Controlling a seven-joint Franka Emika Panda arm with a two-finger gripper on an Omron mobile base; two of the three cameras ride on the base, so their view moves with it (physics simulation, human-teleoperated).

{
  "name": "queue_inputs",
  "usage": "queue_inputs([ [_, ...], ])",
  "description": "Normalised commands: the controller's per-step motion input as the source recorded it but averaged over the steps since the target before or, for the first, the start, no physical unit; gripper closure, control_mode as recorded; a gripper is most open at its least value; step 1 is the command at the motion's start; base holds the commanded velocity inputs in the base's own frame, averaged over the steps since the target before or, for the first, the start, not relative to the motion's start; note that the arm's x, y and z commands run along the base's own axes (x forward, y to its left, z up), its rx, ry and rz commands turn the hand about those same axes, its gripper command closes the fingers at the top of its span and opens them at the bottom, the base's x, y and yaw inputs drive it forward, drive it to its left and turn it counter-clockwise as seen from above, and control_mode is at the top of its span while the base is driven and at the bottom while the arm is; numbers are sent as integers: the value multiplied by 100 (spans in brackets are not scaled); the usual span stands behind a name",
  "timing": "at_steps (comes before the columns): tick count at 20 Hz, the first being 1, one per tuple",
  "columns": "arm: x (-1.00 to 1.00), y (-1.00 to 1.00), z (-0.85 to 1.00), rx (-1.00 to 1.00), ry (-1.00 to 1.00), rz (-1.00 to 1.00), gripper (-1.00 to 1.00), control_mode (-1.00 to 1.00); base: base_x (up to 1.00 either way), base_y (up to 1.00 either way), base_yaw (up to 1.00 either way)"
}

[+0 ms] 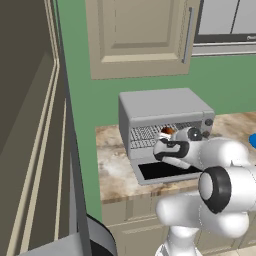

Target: Open the toaster oven door. Place the bread on the bottom rack in the toaster oven and place the chicken drumstick on the top rack.

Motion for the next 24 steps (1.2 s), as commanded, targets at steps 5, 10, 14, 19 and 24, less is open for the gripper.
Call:
queue_inputs([
  [5, 2, -4, 7, 0, -1, 2, -100, -100, 0, 0, 0],
  [10, -1, -16, 24, -7, 0, 14, -100, -100, 0, 0, 0],
  [14, 4, -20, 7, -6, -4, 22, -100, -100, 0, 0, 0],
  [19, 16, 0, -21, -10, -6, 20, -100, -100, 0, 0, 0],
  [24, -1, 0, -35, -12, -6, 14, -100, -100, 0, 0, 0],
])
